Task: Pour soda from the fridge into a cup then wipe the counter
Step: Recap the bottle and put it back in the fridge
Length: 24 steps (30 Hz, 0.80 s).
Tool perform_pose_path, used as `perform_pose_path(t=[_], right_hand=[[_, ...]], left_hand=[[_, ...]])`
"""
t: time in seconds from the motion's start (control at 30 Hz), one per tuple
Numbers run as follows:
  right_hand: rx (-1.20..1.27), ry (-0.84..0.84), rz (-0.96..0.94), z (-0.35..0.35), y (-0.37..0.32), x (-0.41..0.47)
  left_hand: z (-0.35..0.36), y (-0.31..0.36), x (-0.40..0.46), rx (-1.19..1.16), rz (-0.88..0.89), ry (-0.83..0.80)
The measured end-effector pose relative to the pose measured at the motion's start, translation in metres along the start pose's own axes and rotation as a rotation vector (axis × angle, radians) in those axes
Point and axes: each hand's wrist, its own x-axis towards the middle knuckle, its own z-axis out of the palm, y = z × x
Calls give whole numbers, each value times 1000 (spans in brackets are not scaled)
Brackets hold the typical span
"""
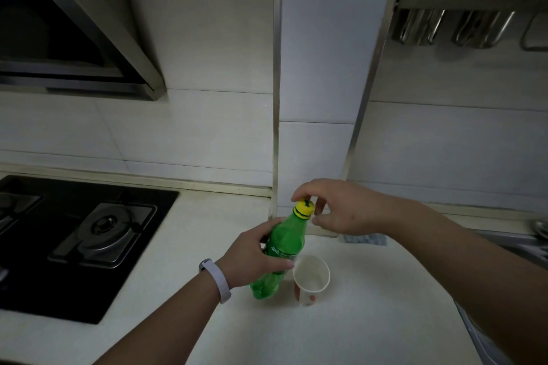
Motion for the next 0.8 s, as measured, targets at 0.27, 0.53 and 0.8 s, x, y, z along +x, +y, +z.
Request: perform_pose_path(t=[0.27,0.53,0.8], right_hand=[[-96,24,129,0,8,1],[66,21,11,-5,12,-4],[-43,-11,-23,-4,11,-3]], left_hand=[[3,-2,-1,-45,-18,-3],[8,-4,0,-57,-37,3],[12,0,-1,-20,-34,-10]])
